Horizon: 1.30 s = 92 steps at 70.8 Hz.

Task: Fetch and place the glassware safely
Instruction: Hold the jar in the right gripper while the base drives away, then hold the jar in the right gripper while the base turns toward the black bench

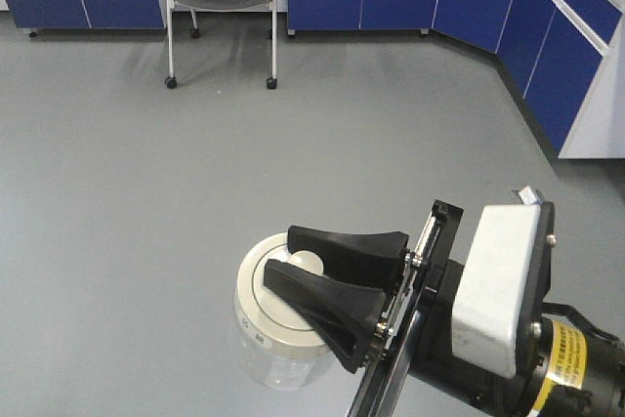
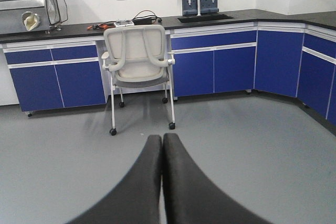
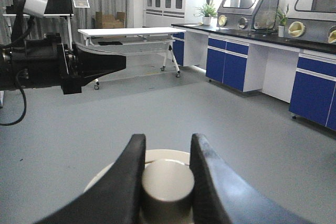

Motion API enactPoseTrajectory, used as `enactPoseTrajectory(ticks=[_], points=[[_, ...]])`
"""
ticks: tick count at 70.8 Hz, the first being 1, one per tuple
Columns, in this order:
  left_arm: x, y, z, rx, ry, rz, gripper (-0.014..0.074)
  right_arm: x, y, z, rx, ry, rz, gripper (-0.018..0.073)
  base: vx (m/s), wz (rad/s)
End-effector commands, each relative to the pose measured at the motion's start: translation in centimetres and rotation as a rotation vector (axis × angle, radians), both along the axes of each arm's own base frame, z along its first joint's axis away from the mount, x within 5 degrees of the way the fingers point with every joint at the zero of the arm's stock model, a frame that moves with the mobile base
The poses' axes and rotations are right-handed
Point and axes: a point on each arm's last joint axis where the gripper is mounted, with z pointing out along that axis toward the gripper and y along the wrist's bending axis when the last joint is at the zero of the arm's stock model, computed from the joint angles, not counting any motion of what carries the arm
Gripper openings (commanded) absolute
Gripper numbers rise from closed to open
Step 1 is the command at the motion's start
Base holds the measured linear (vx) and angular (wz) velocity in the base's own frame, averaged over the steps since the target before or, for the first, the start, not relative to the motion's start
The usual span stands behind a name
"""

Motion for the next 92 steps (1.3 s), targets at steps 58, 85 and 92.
enactPoseTrajectory(ticks=[58, 85, 92], points=[[-0.02, -0.13, 1.55, -0.014, -0.097, -0.012, -0.0007, -0.34, -0.12, 2.36, 0.134, -0.074, 0.028, -0.0003, 0.58, 0.02], [-0.02, -0.13, 1.55, -0.014, -0.097, -0.012, -0.0007, -0.34, -0.12, 2.35, 0.133, -0.074, 0.027, -0.0003, 0.55, 0.02], [-0.02, -0.13, 1.55, -0.014, -0.097, -0.012, -0.0007, -0.34, -0.12, 2.35, 0.133, -0.074, 0.027, -0.0003, 0.51, 0.05]])
